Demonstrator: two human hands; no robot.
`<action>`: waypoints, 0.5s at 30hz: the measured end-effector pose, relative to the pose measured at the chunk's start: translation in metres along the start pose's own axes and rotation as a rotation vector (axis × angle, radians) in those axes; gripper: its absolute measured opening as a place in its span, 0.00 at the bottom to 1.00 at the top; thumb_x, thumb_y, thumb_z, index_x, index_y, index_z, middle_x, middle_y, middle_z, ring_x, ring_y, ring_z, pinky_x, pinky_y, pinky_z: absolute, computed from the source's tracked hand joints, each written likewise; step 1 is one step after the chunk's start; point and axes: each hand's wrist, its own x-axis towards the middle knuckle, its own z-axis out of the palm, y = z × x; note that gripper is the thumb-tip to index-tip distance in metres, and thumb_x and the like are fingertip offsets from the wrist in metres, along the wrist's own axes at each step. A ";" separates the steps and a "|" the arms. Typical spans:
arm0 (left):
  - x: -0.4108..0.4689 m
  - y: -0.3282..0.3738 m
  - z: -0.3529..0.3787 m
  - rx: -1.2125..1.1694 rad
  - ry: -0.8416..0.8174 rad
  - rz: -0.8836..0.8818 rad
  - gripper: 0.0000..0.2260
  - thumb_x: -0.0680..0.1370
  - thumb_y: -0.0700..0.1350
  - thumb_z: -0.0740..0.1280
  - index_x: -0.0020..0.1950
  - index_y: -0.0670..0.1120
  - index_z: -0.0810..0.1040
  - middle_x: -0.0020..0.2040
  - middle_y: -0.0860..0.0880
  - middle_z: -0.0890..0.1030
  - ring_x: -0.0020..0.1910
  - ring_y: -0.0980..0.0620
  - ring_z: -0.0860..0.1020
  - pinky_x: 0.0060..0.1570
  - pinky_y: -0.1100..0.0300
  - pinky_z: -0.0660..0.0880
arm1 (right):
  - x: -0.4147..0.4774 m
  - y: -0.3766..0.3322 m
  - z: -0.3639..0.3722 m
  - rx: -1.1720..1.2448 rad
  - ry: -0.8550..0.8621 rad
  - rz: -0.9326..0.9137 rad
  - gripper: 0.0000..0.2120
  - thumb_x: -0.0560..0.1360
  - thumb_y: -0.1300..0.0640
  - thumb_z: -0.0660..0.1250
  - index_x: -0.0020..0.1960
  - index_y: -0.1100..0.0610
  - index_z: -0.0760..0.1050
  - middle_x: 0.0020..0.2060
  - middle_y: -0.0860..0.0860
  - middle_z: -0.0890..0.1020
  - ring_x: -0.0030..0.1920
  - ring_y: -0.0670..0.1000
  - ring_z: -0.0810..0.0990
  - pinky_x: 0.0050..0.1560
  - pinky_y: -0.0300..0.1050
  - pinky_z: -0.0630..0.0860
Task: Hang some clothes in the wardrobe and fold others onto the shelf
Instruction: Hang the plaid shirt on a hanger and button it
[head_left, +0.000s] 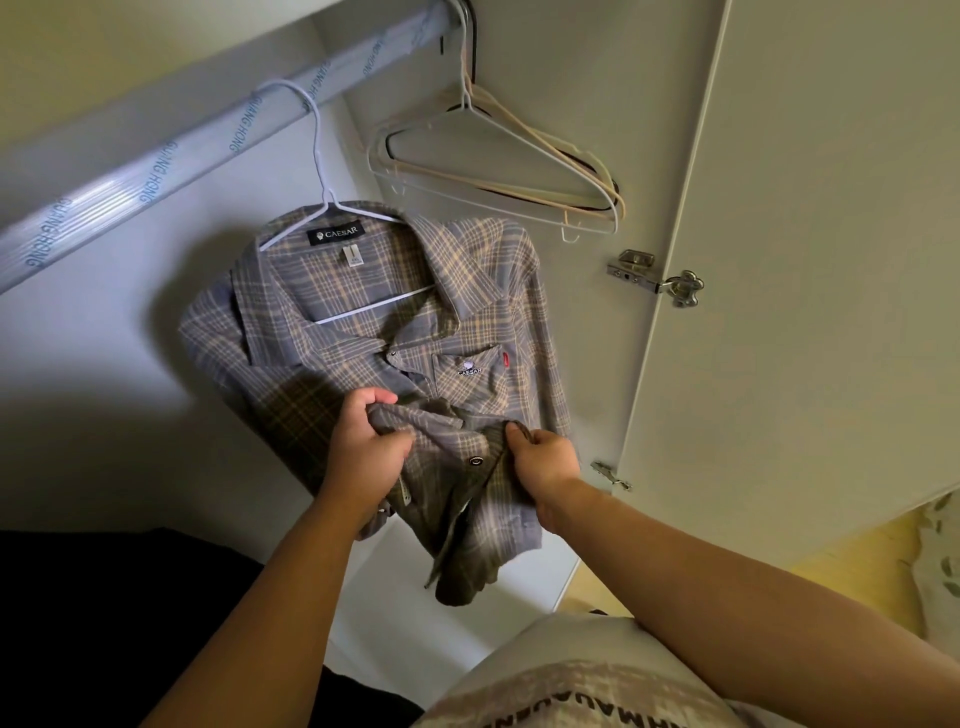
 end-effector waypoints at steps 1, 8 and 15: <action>0.001 -0.001 -0.001 0.041 0.002 0.006 0.19 0.73 0.27 0.64 0.55 0.49 0.73 0.43 0.46 0.77 0.34 0.51 0.75 0.28 0.61 0.72 | 0.001 0.000 -0.001 -0.006 0.025 0.007 0.17 0.80 0.45 0.64 0.42 0.58 0.76 0.36 0.52 0.79 0.39 0.53 0.78 0.40 0.45 0.76; 0.002 -0.009 -0.004 0.192 -0.023 0.093 0.13 0.72 0.34 0.71 0.46 0.54 0.80 0.45 0.50 0.82 0.45 0.50 0.81 0.42 0.56 0.78 | 0.003 -0.001 -0.001 0.044 0.036 -0.002 0.12 0.77 0.49 0.70 0.46 0.56 0.70 0.38 0.53 0.77 0.37 0.51 0.75 0.36 0.45 0.72; 0.008 -0.012 -0.005 0.292 -0.004 0.090 0.13 0.72 0.55 0.76 0.48 0.47 0.83 0.44 0.51 0.84 0.46 0.51 0.82 0.50 0.50 0.81 | -0.001 -0.003 0.003 0.166 -0.115 -0.009 0.08 0.75 0.66 0.69 0.45 0.56 0.71 0.40 0.58 0.78 0.40 0.56 0.76 0.41 0.50 0.74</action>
